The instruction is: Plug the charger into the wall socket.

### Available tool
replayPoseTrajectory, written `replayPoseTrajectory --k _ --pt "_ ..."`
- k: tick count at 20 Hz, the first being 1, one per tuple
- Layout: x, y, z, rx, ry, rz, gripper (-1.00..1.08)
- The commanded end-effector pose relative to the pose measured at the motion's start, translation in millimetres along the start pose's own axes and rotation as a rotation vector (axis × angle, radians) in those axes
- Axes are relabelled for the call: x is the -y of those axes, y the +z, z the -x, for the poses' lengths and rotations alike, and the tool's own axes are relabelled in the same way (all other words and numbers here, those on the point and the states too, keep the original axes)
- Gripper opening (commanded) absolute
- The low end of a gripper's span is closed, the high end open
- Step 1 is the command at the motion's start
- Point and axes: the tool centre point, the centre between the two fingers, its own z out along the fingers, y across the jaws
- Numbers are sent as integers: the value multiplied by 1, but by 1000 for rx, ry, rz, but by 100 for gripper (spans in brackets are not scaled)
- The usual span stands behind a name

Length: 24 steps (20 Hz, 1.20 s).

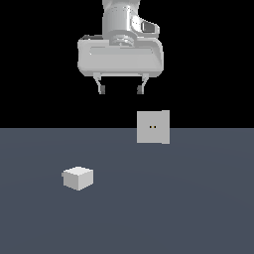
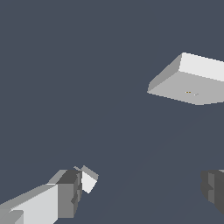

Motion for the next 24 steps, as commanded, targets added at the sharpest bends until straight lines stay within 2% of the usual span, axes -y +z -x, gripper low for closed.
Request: replayPoseTrajectory --k 1,12,24 --pt "0 0 0 0 0 0 100" --pt "10 11 6 -15 -88 -12 100" --pt "36 44 28 -63 -356 -49 100"
